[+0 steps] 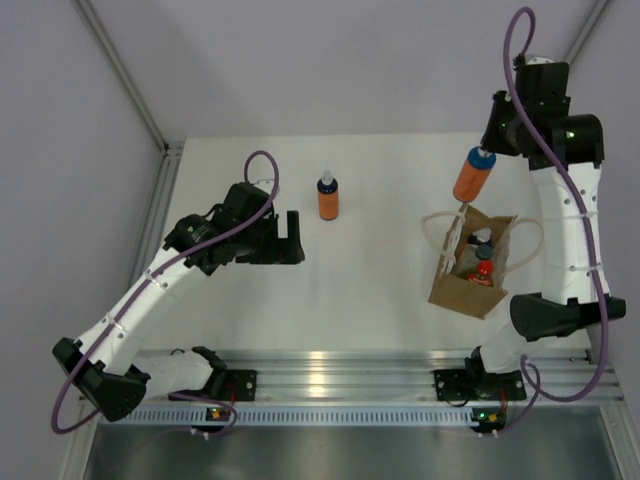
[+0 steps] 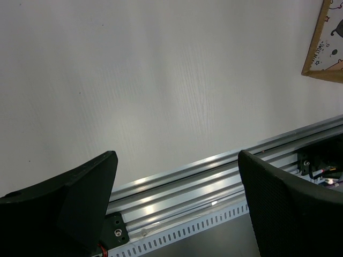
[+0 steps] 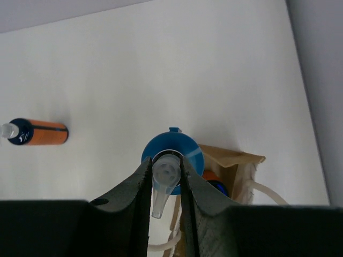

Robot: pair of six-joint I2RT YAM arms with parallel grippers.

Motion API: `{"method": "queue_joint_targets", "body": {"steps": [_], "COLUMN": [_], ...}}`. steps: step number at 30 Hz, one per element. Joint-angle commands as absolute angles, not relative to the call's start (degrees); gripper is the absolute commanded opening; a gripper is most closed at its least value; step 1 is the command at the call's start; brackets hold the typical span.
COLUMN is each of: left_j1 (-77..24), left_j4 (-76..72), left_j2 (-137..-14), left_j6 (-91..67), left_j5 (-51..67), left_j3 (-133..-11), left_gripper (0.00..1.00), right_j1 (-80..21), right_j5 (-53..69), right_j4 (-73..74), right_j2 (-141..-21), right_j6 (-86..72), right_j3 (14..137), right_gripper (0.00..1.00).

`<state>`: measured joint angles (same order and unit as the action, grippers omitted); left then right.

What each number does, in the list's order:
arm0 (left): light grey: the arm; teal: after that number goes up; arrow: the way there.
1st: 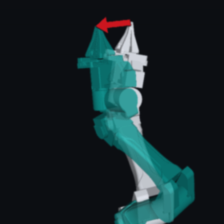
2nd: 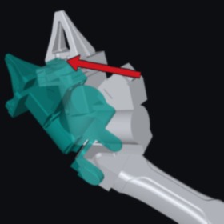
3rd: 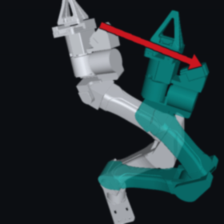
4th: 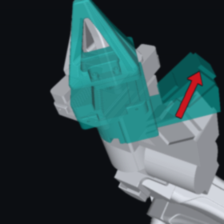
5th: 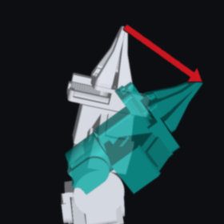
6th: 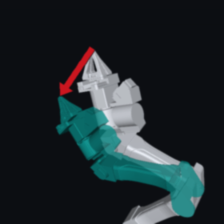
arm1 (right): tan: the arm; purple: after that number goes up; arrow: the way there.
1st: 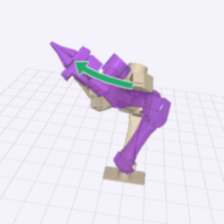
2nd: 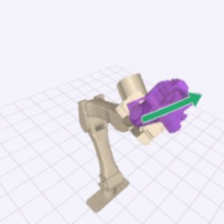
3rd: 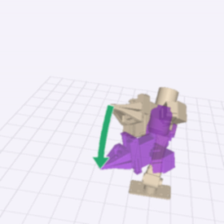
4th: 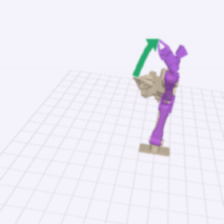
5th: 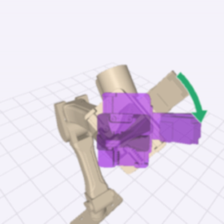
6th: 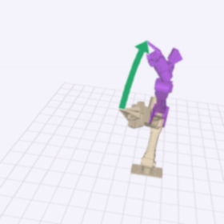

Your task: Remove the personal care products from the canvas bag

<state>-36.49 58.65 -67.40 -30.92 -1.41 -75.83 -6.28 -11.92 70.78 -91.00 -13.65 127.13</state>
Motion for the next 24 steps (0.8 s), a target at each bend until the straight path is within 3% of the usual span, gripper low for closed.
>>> {"method": "queue_joint_targets", "body": {"steps": [1,12,17,24], "left_j1": [-36.65,-36.65,-36.65,-36.65], "left_j4": [56.51,56.51,56.60,56.69], "left_j2": [-66.45,-63.90,-63.11,-62.75], "left_j6": [-30.59,-31.03,-31.29,-31.38], "left_j5": [-2.37,-2.81,-3.34,-3.08], "left_j3": [-76.20,-74.09,-73.65,-74.36], "left_gripper": [0.98,0.98,0.98,0.98], "right_j1": [-11.59,-23.20,-27.67,-30.23], "right_j5": [-9.93,-9.15,-8.79,-7.47], "right_j4": [64.17,53.62,46.33,38.41], "right_j2": [-92.63,-101.77,-105.20,-111.61], "right_j6": [-11.87,-10.81,-9.14,-9.32], "right_j3": [131.13,130.17,123.60,121.55], "right_gripper": [0.00,0.00,0.00,0.00]}}
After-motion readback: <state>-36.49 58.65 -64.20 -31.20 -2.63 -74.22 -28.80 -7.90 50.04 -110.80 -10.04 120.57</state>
